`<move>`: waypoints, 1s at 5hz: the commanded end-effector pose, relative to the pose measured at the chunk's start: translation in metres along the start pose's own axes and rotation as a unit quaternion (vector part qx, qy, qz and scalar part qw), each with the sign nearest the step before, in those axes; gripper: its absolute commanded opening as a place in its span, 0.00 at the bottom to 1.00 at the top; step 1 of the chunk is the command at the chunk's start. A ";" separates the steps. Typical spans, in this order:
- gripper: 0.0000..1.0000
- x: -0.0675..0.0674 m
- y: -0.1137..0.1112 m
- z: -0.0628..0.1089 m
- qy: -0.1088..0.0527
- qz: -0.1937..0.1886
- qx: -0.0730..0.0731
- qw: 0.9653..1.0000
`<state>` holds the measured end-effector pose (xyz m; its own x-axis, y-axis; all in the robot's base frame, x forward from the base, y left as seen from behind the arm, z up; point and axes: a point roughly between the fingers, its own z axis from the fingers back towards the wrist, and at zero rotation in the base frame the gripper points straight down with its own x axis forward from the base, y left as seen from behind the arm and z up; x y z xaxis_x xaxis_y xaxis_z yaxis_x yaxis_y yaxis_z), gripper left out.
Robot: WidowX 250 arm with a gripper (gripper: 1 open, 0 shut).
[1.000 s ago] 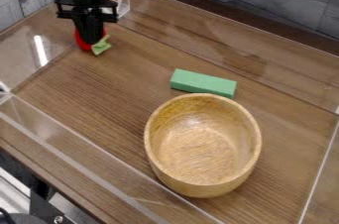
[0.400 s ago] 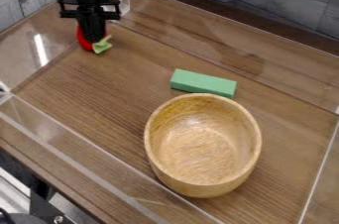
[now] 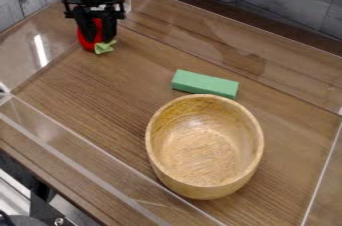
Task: Move the red fruit to the left
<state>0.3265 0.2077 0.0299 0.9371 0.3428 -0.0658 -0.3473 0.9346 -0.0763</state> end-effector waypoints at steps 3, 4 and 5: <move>1.00 0.003 0.022 0.015 -0.017 -0.002 -0.005 1.000; 1.00 0.003 0.019 0.019 -0.018 -0.005 -0.006 1.000; 1.00 0.002 0.013 0.027 -0.022 -0.012 -0.008 1.000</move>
<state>0.3229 0.2061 0.0347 0.9437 0.3176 -0.0928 -0.3275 0.9365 -0.1251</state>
